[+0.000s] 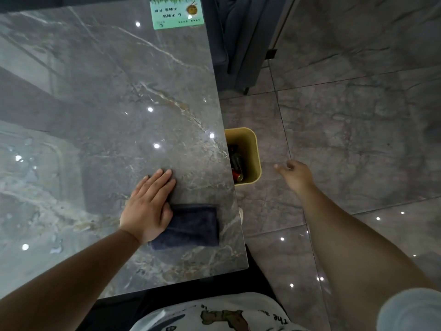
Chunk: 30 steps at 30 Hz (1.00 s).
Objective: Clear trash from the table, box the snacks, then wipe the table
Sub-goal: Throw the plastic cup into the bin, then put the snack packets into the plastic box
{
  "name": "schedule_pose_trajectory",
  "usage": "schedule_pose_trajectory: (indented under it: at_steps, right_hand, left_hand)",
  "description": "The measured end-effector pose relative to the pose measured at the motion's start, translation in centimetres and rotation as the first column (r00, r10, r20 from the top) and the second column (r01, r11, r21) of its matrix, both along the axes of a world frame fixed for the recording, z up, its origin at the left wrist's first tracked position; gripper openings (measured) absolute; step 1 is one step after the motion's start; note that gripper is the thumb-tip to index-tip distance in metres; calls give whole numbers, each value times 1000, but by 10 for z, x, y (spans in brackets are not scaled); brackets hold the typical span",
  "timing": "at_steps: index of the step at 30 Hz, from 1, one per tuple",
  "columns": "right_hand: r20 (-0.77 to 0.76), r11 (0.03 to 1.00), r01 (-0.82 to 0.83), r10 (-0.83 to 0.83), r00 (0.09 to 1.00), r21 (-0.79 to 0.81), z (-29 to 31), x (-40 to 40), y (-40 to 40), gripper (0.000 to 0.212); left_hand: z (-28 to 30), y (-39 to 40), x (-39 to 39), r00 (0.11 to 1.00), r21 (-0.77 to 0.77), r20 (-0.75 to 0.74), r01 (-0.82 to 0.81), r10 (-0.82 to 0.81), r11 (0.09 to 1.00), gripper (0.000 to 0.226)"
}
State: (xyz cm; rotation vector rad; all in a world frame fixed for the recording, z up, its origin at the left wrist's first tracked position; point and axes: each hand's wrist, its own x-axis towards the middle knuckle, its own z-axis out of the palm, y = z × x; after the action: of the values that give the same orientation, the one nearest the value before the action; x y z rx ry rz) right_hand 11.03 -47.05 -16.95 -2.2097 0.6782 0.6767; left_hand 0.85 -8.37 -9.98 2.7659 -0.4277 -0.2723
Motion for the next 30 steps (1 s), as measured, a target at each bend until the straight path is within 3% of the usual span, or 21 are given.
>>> schedule_pose_trajectory:
  at_steps: [10, 14, 18, 23, 30]
  right_hand:
    - [125, 988, -153, 153, 980, -8, 60, -11, 43, 56]
    - [210, 956, -276, 291, 934, -99, 90, -20, 75, 46]
    - [311, 868, -404, 484, 818, -288, 120, -35, 121, 43]
    - [363, 726, -577, 687, 630, -373, 145, -55, 188, 49]
    - [302, 527, -673, 849, 433, -519, 159, -71, 260, 62]
  left_hand:
    - [12, -2, 0, 999, 38, -51, -14, 16, 999, 57]
    - [16, 1, 4, 997, 65, -80, -3, 8, 998, 51]
    - [35, 12, 14, 991, 11, -131, 3, -2, 1000, 50]
    - [69, 48, 8, 999, 16, -34, -11, 12, 1000, 48]
    - [92, 104, -16, 994, 97, 39, -109, 106, 989, 48]
